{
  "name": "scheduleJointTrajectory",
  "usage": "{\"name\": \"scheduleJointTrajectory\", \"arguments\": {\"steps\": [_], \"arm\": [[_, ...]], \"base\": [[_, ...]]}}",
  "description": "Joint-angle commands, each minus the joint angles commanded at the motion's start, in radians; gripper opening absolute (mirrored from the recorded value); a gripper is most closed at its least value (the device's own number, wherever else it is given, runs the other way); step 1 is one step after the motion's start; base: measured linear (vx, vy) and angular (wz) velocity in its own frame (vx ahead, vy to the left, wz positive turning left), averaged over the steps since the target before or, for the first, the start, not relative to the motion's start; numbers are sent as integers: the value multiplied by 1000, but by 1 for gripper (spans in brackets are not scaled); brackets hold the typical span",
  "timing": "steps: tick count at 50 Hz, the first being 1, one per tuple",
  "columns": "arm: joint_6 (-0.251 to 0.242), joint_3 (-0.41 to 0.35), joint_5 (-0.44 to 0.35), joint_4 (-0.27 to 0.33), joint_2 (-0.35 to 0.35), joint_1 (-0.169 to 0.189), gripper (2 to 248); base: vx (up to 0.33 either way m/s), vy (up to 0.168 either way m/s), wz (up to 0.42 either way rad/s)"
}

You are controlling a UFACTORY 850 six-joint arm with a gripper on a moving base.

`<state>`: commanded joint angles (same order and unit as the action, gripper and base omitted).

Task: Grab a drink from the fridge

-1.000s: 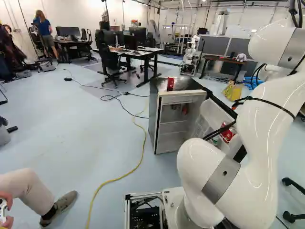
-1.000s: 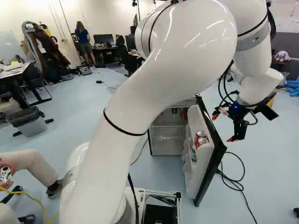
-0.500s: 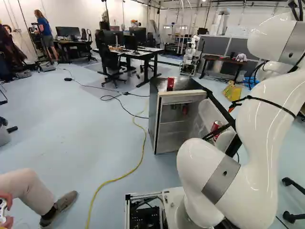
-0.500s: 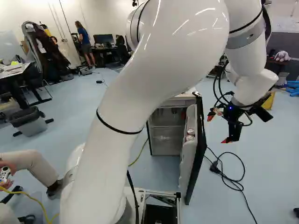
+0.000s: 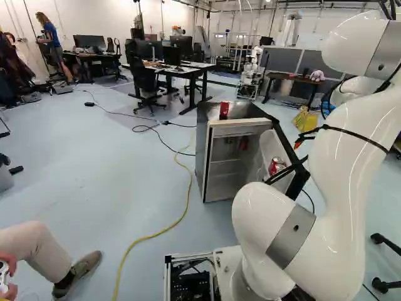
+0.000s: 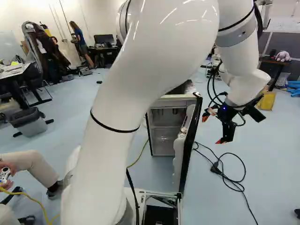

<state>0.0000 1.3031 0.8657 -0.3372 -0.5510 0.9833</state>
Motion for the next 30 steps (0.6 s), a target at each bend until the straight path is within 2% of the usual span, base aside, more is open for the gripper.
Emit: {"name": "scheduleJointTrajectory", "arguments": {"steps": [30], "arm": [[0,-110,0,0,70,-50,247]], "base": [[0,0,0]]}}
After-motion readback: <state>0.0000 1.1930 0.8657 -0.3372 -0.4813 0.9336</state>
